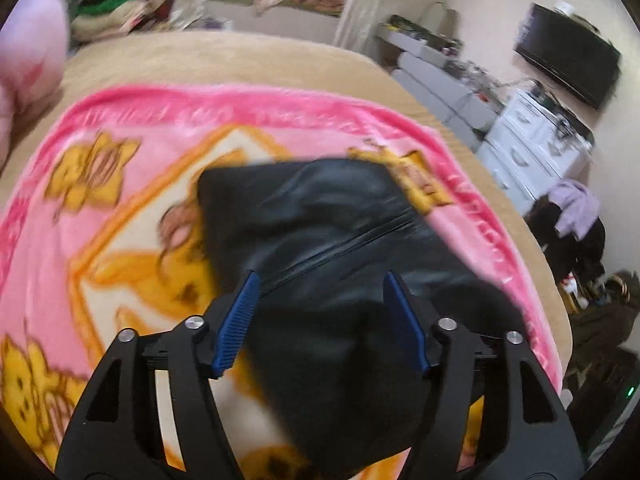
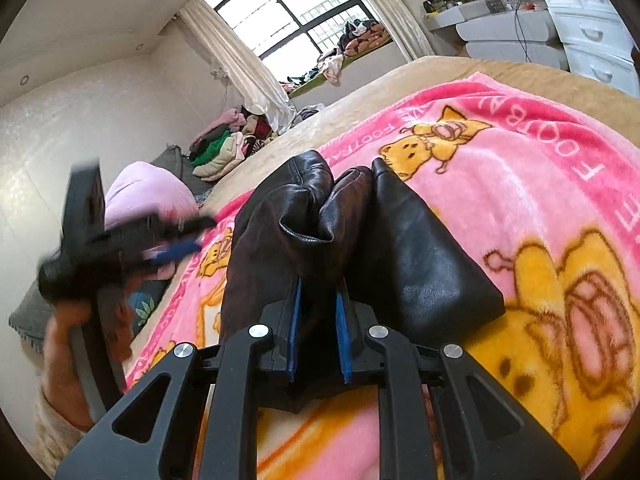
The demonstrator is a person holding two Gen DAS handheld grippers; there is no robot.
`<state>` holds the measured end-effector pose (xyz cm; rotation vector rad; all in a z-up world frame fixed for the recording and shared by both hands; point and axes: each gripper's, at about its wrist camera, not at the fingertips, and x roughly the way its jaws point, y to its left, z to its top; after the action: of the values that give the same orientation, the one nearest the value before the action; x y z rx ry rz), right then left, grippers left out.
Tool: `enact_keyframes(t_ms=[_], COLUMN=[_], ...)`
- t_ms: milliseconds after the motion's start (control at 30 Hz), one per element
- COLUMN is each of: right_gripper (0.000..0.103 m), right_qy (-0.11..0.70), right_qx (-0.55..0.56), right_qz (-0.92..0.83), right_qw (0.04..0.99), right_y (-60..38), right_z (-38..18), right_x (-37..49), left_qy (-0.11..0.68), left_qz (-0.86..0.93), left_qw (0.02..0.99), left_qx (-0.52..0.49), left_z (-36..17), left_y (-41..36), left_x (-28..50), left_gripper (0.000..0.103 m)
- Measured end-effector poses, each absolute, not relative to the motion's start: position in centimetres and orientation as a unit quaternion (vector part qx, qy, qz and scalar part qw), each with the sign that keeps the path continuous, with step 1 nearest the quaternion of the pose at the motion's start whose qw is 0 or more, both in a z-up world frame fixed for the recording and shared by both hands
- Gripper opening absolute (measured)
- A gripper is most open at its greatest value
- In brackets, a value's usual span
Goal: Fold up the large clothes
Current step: 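Lay the folded jacket down on the blanket with both tools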
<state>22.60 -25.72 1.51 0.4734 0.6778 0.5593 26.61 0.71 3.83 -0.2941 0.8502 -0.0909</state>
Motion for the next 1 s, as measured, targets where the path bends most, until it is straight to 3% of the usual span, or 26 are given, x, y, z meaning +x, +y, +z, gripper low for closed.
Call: enact_keyframes(t_ms=[167,300,367,433,500,600,900,967,1000], right_gripper=[0.016,0.023,0.035,0.061,0.063,0.088,0.086,0.069,0.051], right_qy=[0.329,0.334,0.337,0.344,0.348,0.366,0.372,0.369,0.368], right_qx=[0.230,0.223,0.219,0.222,0.226,0.224,0.218,0.204,0.186], right_qz=[0.267,0.263,0.258,0.259,0.259,0.279,0.287,0.278,0.279], right_qw=[0.876,0.877,0.878,0.875,0.872,0.859,0.855,0.863,0.867], right_y=[-25.7,-25.7,-25.9,-26.2,-26.6,-26.3,-22.5,-21.7,-21.2], right_z=[1.4,1.3,1.2,1.1,1.1,1.4,2.7,3.0,3.2], right_x=[22.8,23.1,23.3,23.6,24.1,25.4,30.0,30.9,31.3], left_qy=[0.453,0.454,0.455,0.457,0.457,0.456,0.455,0.456,0.456], left_qz=[-0.090,-0.091,-0.089,-0.087,-0.086,-0.085,-0.084,-0.086,-0.086], left_qw=[0.859,0.863,0.863,0.862,0.862,0.863,0.865,0.864,0.864], left_qx=[-0.219,-0.202,-0.202,-0.201,-0.201,-0.202,-0.195,-0.196,-0.196], left_z=[-0.6,-1.0,-0.9,-1.0,-1.2,-1.2,-1.2,-1.1,-1.1], left_y=[2.6,1.5,1.4,1.5,1.7,1.7,1.6,1.6,1.7], left_x=[26.3,26.2,26.2,26.2,26.1,25.9,25.6,25.6,25.6], left_gripper=[0.068,0.072,0.072,0.072,0.072,0.072,0.072,0.072,0.072])
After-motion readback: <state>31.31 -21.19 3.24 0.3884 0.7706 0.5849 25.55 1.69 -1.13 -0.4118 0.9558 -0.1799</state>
